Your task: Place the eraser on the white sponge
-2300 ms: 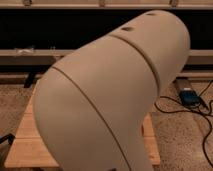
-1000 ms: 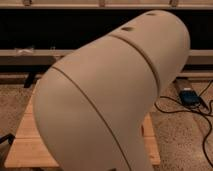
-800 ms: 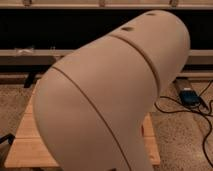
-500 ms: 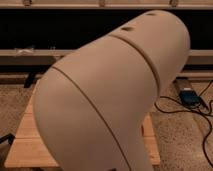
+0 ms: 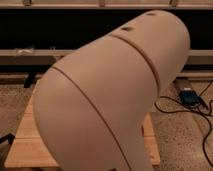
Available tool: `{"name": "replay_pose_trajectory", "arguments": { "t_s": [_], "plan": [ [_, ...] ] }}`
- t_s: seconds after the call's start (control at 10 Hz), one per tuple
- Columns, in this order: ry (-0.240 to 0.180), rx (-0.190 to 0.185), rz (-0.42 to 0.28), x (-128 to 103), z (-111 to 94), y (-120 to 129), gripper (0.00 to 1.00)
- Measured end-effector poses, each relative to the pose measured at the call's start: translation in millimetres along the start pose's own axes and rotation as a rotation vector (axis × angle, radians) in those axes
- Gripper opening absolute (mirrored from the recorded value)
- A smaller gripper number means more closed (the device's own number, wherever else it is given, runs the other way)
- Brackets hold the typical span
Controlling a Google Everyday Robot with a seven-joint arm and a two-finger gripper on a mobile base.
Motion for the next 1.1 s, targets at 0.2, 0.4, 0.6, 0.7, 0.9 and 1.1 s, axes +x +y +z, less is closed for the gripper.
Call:
{"name": "replay_pose_trajectory", "arguments": {
  "t_s": [0.2, 0.4, 0.6, 0.7, 0.9, 1.1],
  "plan": [
    [-0.001, 0.003, -0.011, -1.8, -2.6, 2.5, 0.80],
    [-0.004, 0.015, -0.084, -8.4, -12.5, 32.1, 0.80],
    [-0.009, 0.032, -0.164, -14.6, -24.2, 70.7, 0.80],
    [-0.011, 0.040, -0.207, -16.0, -30.6, 91.9, 0.80],
    [0.004, 0.058, -0.278, -14.1, -31.5, 127.6, 0.80],
    [0.033, 0.081, -0.316, -13.0, -13.6, 146.2, 0.80]
  ]
}}
